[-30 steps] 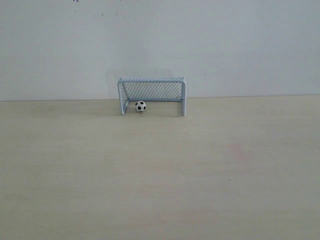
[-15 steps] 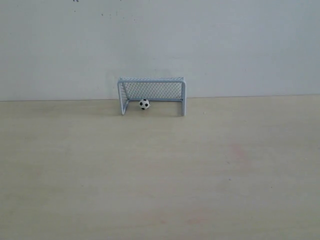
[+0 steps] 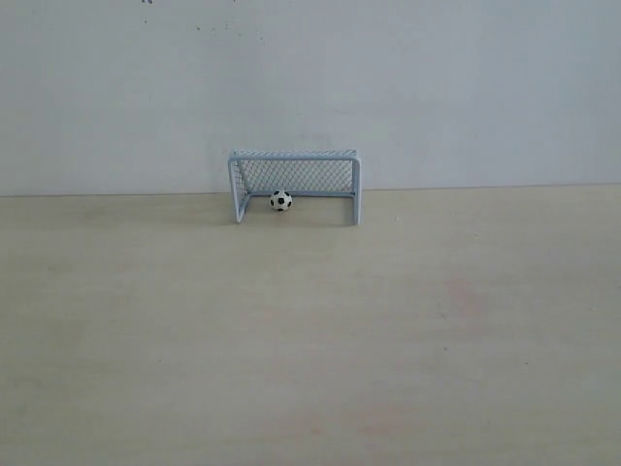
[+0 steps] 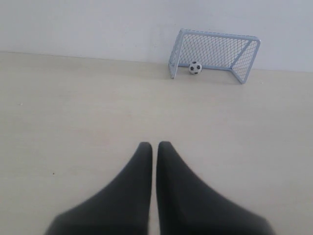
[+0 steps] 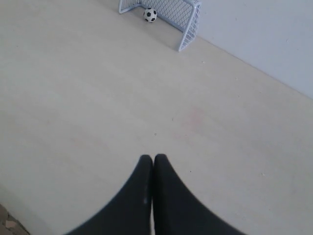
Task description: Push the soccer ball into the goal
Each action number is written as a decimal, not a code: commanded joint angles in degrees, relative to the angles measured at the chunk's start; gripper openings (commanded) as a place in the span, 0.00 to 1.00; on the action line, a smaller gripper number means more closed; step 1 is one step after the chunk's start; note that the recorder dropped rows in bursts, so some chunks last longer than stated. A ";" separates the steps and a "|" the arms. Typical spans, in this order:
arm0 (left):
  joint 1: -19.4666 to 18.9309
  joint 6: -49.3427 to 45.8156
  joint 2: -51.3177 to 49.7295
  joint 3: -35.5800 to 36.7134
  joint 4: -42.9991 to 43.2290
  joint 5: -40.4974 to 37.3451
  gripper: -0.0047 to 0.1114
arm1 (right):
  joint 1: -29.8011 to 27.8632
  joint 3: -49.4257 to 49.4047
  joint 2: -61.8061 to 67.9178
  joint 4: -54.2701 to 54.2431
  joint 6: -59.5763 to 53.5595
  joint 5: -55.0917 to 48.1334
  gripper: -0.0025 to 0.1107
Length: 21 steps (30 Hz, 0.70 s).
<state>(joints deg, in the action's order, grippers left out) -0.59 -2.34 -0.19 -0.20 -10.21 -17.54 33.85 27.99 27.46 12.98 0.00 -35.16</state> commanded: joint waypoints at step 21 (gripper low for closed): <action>-0.17 -0.29 0.19 0.20 0.18 0.17 0.08 | -16.01 -6.30 -20.93 4.09 0.41 11.70 0.02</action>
<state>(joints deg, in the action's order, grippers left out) -0.59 -2.34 -0.19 -0.20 -10.21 -17.54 21.37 24.78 7.27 16.71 0.00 -29.16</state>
